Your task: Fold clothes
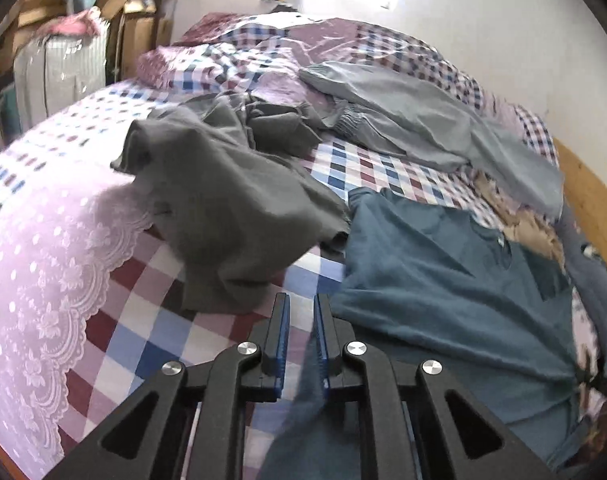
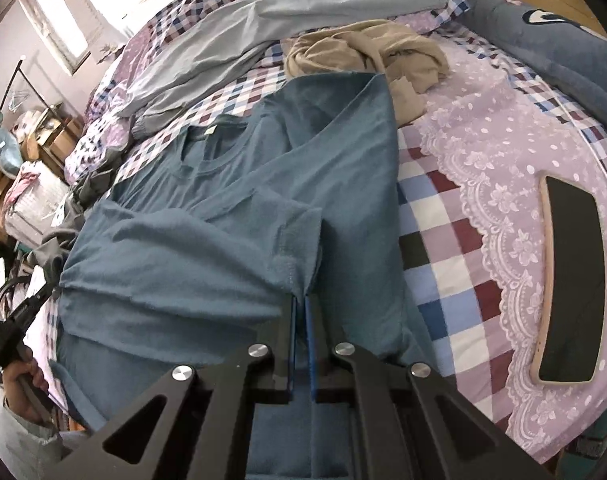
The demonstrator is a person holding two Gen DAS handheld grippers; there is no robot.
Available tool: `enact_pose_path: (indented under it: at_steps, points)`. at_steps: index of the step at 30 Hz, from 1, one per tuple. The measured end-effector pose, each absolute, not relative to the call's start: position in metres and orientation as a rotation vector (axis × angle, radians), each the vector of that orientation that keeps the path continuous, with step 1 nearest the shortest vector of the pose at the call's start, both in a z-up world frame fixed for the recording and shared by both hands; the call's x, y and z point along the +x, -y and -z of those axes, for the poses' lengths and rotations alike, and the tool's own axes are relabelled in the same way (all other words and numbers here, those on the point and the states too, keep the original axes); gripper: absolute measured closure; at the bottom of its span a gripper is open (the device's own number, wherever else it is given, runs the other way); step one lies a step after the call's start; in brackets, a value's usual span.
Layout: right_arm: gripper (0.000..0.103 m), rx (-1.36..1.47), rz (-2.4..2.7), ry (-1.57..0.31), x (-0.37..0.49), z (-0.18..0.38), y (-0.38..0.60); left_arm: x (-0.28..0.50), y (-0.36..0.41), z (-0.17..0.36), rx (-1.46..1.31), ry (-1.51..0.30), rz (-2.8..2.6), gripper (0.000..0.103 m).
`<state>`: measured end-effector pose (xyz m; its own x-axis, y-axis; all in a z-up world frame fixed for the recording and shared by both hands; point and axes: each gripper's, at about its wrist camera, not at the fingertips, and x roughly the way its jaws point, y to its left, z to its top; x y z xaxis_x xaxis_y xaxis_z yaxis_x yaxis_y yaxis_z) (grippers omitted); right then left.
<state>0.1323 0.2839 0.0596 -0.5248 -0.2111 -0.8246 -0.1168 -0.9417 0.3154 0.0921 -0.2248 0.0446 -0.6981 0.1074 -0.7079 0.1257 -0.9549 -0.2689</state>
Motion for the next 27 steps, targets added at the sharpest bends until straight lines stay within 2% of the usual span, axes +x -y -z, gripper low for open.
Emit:
enact_pose_path:
  at_steps: [5, 7, 8, 9, 11, 12, 14, 16, 19, 20, 21, 23, 24, 25, 27]
  points:
    - [0.096, 1.511, 2.624, 0.608, 0.132, -0.051, -0.290, 0.088, 0.209, -0.037, 1.320, -0.408, 2.896, 0.091]
    - [0.095, 1.514, 2.615, 0.648, 0.132, -0.047, -0.292, 0.090, 0.200, -0.039, 1.319, -0.358, 2.929, 0.087]
    - [0.094, 1.515, 2.611, 0.668, 0.132, -0.045, -0.294, 0.092, 0.196, -0.040, 1.321, -0.335, 2.941, 0.079]
    - [0.094, 1.515, 2.608, 0.681, 0.131, -0.044, -0.294, 0.093, 0.192, -0.039, 1.324, -0.309, 2.949, 0.066]
    - [0.092, 1.514, 2.603, 0.693, 0.131, -0.044, -0.295, 0.094, 0.184, -0.038, 1.330, -0.256, 2.965, 0.050]
    - [0.090, 1.511, 2.600, 0.697, 0.131, -0.044, -0.295, 0.093, 0.180, -0.038, 1.334, -0.220, 2.961, 0.050]
    - [0.082, 1.499, 2.591, 0.702, 0.132, -0.044, -0.293, 0.091, 0.173, -0.036, 1.339, -0.145, 2.952, 0.050]
    - [0.074, 1.489, 2.583, 0.702, 0.132, -0.045, -0.292, 0.087, 0.172, -0.036, 1.333, -0.152, 2.942, 0.050]
    - [0.072, 1.497, 2.570, 0.673, 0.131, -0.043, -0.286, 0.079, 0.175, -0.035, 1.309, -0.204, 2.939, 0.050]
    - [0.072, 1.505, 2.565, 0.660, 0.129, -0.042, -0.284, 0.075, 0.177, -0.034, 1.305, -0.232, 2.934, 0.052]
    - [0.072, 1.509, 2.563, 0.640, 0.128, -0.041, -0.282, 0.073, 0.178, -0.032, 1.309, -0.256, 2.927, 0.065]
    - [0.079, 1.514, 2.577, 0.573, 0.127, -0.042, -0.276, 0.073, 0.178, -0.031, 1.303, -0.276, 2.925, 0.083]
    - [0.087, 1.507, 2.590, 0.547, 0.128, -0.044, -0.274, 0.073, 0.179, -0.031, 1.299, -0.286, 2.924, 0.086]
    - [0.101, 1.488, 2.608, 0.535, 0.130, -0.047, -0.274, 0.074, 0.179, -0.031, 1.296, -0.295, 2.923, 0.089]
    - [0.101, 1.449, 2.643, 0.510, 0.134, -0.055, -0.274, 0.076, 0.179, -0.033, 1.265, -0.302, 2.931, 0.090]
